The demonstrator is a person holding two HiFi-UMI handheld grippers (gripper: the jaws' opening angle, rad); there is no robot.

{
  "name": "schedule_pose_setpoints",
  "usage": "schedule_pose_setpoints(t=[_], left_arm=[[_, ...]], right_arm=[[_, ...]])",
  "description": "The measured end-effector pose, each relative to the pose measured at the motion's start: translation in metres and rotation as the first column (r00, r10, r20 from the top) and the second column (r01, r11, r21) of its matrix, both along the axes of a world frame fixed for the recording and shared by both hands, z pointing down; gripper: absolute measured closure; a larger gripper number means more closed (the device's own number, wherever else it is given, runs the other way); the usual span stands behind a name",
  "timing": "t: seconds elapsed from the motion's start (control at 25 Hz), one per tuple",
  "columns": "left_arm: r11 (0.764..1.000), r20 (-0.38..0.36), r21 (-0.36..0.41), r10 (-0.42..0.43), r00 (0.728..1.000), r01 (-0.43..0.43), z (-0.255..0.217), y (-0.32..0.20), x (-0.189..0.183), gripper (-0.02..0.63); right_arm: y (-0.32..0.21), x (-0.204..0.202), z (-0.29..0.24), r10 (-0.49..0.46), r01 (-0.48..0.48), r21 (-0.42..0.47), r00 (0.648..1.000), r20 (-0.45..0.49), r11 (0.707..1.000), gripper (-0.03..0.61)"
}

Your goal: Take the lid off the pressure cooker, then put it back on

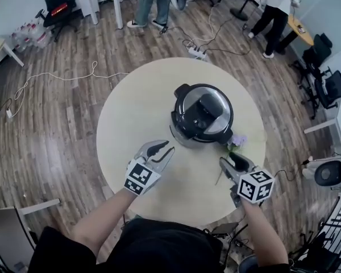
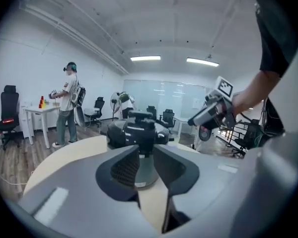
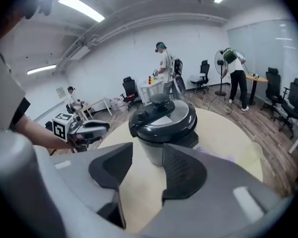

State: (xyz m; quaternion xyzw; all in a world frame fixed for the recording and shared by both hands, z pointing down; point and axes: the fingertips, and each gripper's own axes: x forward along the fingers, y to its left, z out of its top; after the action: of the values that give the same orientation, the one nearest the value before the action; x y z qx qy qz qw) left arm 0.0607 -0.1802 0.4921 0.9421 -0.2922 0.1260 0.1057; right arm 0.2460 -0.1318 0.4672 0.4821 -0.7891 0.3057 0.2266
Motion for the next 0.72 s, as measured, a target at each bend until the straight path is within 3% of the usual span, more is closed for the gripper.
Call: schedule_pose_setpoints(t=[0.12, 0.24, 0.32, 0.4, 0.52, 0.72], left_arm=[[0.997, -0.039, 0.07, -0.041, 0.998, 0.043, -0.043, 0.007, -0.006, 0.599], [0.988, -0.065, 0.141, -0.059, 0.996, 0.067, -0.084, 0.018, -0.005, 0.612], [0.979, -0.084, 0.184, -0.077, 0.993, 0.092, -0.108, 0.029, -0.006, 0.612], [0.969, -0.102, 0.209, -0.108, 0.989, 0.128, -0.128, 0.041, -0.009, 0.612], [0.954, -0.115, 0.246, -0.147, 0.983, 0.171, -0.15, 0.057, -0.014, 0.612], [0.899, -0.16, 0.374, -0.18, 0.97, 0.229, -0.181, 0.063, -0.032, 0.613]], right_arm=[[0.027, -0.013, -0.017, 0.034, -0.038, 0.155, 0.999, 0.029, 0.987, 0.424], [0.044, -0.019, -0.042, 0.078, -0.089, 0.303, 0.996, 0.049, 0.949, 0.465], [0.05, -0.022, -0.064, 0.115, -0.129, 0.407, 0.992, 0.058, 0.904, 0.491], [0.056, -0.021, -0.088, 0.168, -0.18, 0.516, 0.983, 0.07, 0.838, 0.538], [0.065, -0.015, -0.112, 0.233, -0.256, 0.616, 0.965, 0.119, 0.745, 0.555], [0.08, 0.002, -0.126, 0.291, -0.325, 0.671, 0.942, 0.167, 0.667, 0.569]])
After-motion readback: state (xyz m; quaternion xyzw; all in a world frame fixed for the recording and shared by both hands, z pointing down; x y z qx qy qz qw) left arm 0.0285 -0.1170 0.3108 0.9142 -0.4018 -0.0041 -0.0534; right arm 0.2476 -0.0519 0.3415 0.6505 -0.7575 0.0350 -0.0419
